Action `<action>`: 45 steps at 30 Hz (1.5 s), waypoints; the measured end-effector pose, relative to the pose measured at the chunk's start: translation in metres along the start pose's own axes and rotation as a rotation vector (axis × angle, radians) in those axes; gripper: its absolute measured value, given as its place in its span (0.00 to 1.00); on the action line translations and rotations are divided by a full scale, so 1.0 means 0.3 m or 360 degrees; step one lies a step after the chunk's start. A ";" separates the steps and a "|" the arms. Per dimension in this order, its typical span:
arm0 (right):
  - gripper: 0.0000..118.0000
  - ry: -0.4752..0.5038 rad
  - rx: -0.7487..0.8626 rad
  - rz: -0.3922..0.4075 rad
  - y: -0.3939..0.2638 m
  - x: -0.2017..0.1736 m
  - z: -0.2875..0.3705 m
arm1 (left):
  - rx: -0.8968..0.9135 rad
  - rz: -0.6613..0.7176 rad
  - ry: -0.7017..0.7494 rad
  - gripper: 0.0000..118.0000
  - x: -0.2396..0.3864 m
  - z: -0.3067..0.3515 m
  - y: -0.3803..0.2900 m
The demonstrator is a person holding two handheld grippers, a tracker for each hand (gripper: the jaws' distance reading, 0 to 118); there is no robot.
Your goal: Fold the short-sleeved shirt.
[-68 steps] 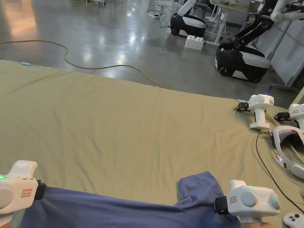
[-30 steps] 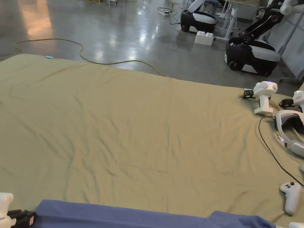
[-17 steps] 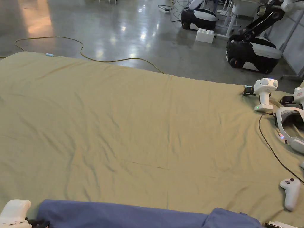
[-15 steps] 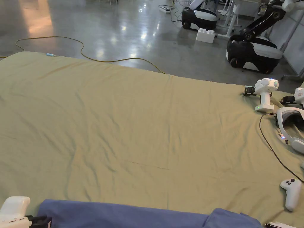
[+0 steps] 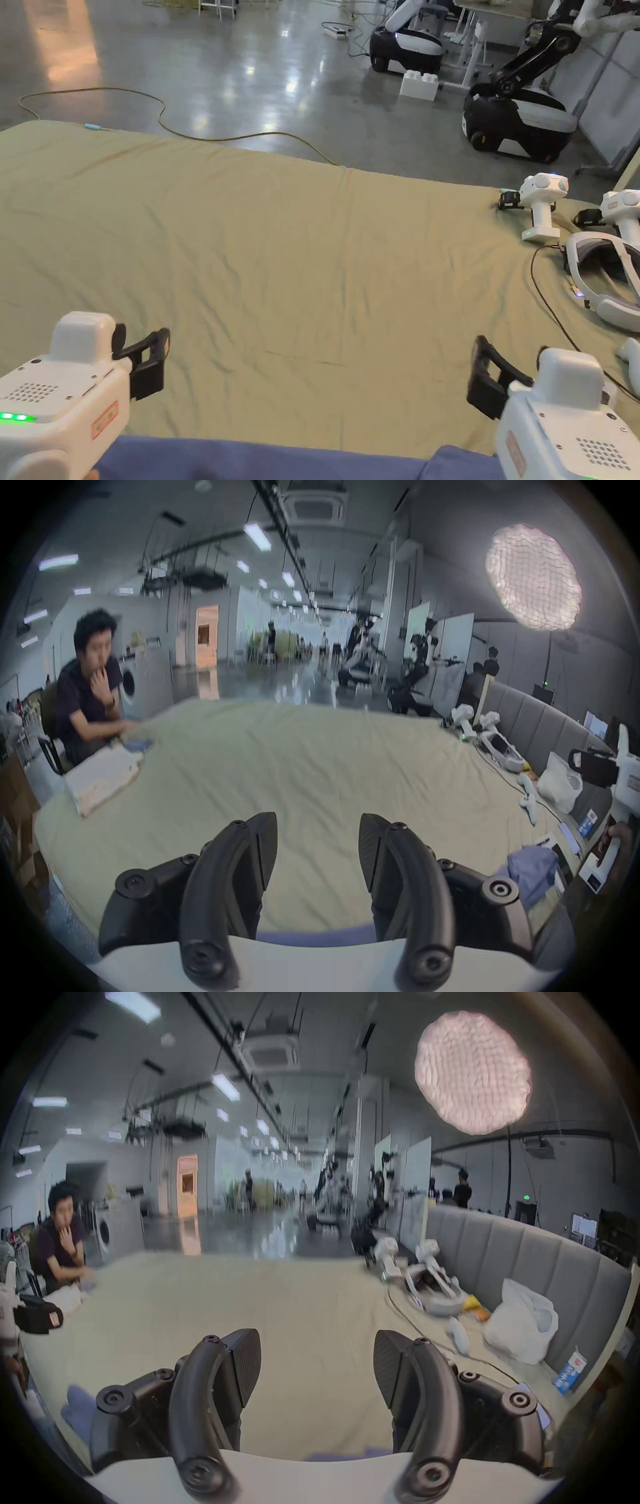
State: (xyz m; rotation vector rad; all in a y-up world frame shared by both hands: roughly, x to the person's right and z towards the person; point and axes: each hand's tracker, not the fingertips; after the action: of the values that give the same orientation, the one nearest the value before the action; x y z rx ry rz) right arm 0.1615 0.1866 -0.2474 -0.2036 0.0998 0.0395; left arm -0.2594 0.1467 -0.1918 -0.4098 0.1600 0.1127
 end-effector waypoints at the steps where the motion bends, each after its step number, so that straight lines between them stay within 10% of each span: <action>1: 0.61 0.0013 0.0097 -0.0017 0.011 -0.036 0.006 | 0.0061 -0.0029 0.0023 0.46 0.027 0.007 0.022; 6: 0.50 0.0000 0.0232 0.0069 0.060 -0.172 -0.002 | 0.0281 -0.0085 0.0037 0.37 0.100 0.030 0.096; 8: 0.13 0.0028 0.0239 0.0061 0.069 -0.207 -0.013 | 0.0350 -0.0119 0.0088 0.19 0.132 0.041 0.115; 11: 0.00 0.0010 0.0232 0.0040 0.064 -0.239 -0.021 | 0.0399 -0.0129 0.0071 0.06 0.148 0.053 0.127; 28: 0.00 0.0115 0.0081 0.0064 0.022 -0.238 -0.086 | -0.0339 0.0253 -0.0035 0.00 -0.375 0.062 -0.019; 35: 0.00 0.0154 -0.0069 0.0047 -0.041 -0.252 -0.118 | -0.0867 0.0647 -0.0460 0.00 -0.616 -0.034 -0.251; 37: 0.00 0.0155 -0.0108 0.0052 -0.056 -0.256 -0.123 | -0.0965 0.0677 -0.0454 0.08 -0.617 -0.051 -0.293; 40: 0.00 0.0155 -0.0156 0.0048 -0.072 -0.249 -0.124 | -0.0993 0.0686 -0.0422 0.48 -0.654 -0.075 -0.352; 45: 0.00 0.0120 -0.0206 0.0067 -0.091 -0.234 -0.122 | -0.0999 0.1026 -0.0632 0.51 -0.693 -0.084 -0.401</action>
State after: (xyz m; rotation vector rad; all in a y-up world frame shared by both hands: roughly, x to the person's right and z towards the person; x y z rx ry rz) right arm 0.0897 0.1504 -0.2703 -0.3326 0.1767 0.0803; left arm -0.4498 0.0109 -0.1312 -0.9399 -0.1499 0.8884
